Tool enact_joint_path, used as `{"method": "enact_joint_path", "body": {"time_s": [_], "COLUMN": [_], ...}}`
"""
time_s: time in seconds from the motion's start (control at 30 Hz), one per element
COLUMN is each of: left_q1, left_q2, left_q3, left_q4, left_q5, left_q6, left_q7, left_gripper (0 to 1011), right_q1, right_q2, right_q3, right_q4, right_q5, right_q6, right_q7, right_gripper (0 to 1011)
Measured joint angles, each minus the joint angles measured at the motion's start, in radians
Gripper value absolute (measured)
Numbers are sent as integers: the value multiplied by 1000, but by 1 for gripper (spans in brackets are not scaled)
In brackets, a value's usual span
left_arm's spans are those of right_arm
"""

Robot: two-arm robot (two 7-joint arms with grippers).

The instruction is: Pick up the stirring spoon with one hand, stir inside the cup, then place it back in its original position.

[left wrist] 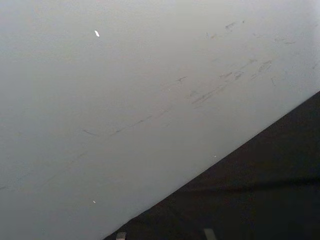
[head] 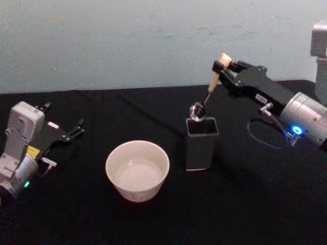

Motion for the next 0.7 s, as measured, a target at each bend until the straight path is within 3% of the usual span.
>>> {"method": "enact_joint_path", "body": {"time_s": [0.27, 0.7], "left_q1": [0, 0], "left_q2": [0, 0], "left_q3": [0, 0], "left_q4": [0, 0], "left_q5": [0, 0], "left_q6": [0, 0], "left_q7": [0, 0], "left_gripper": [1001, 1001], "right_q1": [19, 77], "right_q2": [-11, -44], "right_q3": [-3, -102], "right_q4": [-13, 29], "right_q5": [34, 59], "right_q6": [-11, -4], "right_q7": [-3, 39], "right_gripper": [214, 214]}}
